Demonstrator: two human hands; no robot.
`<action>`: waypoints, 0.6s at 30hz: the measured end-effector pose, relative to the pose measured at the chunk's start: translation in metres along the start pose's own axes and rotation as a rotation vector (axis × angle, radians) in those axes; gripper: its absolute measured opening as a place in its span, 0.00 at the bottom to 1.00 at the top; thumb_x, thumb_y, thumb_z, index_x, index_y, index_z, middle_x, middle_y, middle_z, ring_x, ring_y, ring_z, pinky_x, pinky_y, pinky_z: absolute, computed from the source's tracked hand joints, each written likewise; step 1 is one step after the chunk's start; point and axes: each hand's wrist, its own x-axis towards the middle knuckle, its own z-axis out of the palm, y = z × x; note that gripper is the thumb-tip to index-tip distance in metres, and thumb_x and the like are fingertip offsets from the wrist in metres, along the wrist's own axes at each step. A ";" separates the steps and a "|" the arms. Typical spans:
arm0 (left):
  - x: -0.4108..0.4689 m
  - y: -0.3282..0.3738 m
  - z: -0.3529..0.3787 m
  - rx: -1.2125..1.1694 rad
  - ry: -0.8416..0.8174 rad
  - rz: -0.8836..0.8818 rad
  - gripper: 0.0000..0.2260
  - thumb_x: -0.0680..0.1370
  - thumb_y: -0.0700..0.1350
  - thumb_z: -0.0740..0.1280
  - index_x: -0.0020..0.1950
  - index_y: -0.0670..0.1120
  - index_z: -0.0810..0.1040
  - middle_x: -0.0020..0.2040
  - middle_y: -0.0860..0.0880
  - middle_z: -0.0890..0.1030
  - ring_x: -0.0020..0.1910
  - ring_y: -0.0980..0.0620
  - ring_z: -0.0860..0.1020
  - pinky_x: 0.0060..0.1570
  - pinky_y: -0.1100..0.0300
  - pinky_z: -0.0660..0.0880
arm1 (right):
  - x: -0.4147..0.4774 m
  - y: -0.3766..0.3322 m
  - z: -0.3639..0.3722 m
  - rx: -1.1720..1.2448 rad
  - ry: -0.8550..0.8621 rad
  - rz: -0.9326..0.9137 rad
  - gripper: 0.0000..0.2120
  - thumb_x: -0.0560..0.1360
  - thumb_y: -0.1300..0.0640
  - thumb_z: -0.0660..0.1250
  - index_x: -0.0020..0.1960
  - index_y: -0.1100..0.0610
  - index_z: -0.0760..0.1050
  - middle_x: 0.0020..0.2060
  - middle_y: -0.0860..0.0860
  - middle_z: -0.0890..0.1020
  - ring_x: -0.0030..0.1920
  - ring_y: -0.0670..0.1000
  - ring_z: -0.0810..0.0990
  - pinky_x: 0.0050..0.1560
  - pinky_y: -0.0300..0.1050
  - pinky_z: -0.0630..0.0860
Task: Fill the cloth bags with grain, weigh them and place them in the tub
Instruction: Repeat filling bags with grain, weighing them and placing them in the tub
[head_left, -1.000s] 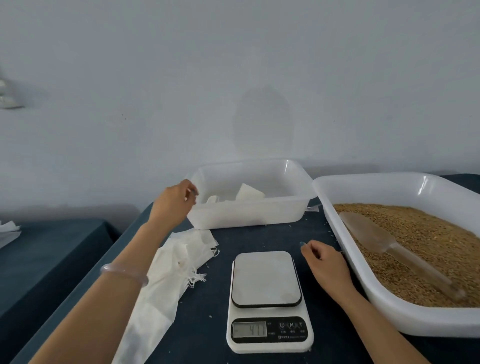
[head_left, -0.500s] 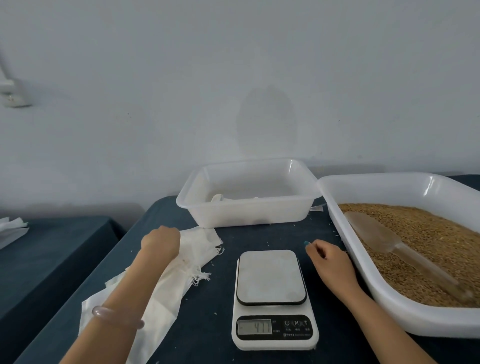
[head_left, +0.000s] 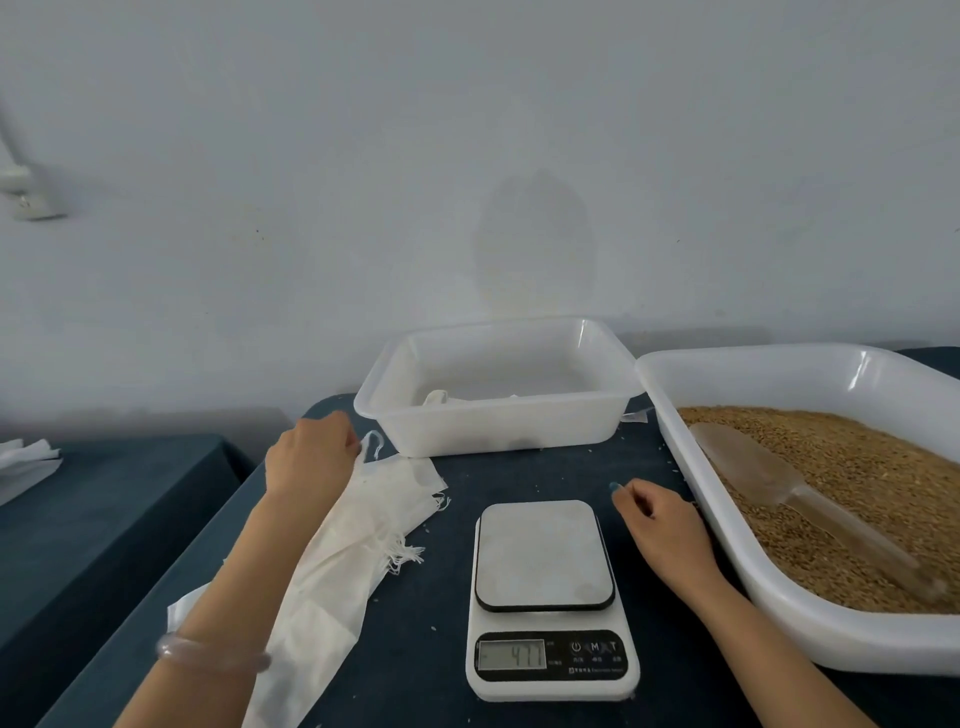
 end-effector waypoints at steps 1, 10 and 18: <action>-0.001 0.003 -0.003 -0.140 0.032 0.016 0.05 0.80 0.47 0.62 0.48 0.47 0.73 0.39 0.48 0.76 0.35 0.47 0.73 0.34 0.56 0.68 | 0.000 0.000 0.000 -0.001 0.004 -0.001 0.20 0.80 0.48 0.62 0.32 0.54 0.66 0.24 0.47 0.69 0.25 0.43 0.67 0.30 0.40 0.62; -0.041 0.085 0.016 -1.134 -0.380 0.026 0.04 0.80 0.46 0.67 0.54 0.51 0.74 0.47 0.50 0.82 0.42 0.53 0.78 0.38 0.62 0.72 | -0.004 -0.011 -0.003 0.199 -0.021 -0.071 0.14 0.81 0.48 0.61 0.40 0.50 0.78 0.35 0.44 0.81 0.36 0.40 0.79 0.41 0.39 0.71; -0.069 0.122 0.039 -0.923 -0.330 0.283 0.06 0.77 0.48 0.72 0.44 0.60 0.81 0.40 0.56 0.84 0.39 0.61 0.78 0.38 0.72 0.70 | -0.010 -0.029 -0.006 0.514 -0.238 -0.097 0.14 0.77 0.47 0.63 0.54 0.51 0.83 0.48 0.44 0.86 0.51 0.41 0.83 0.50 0.29 0.75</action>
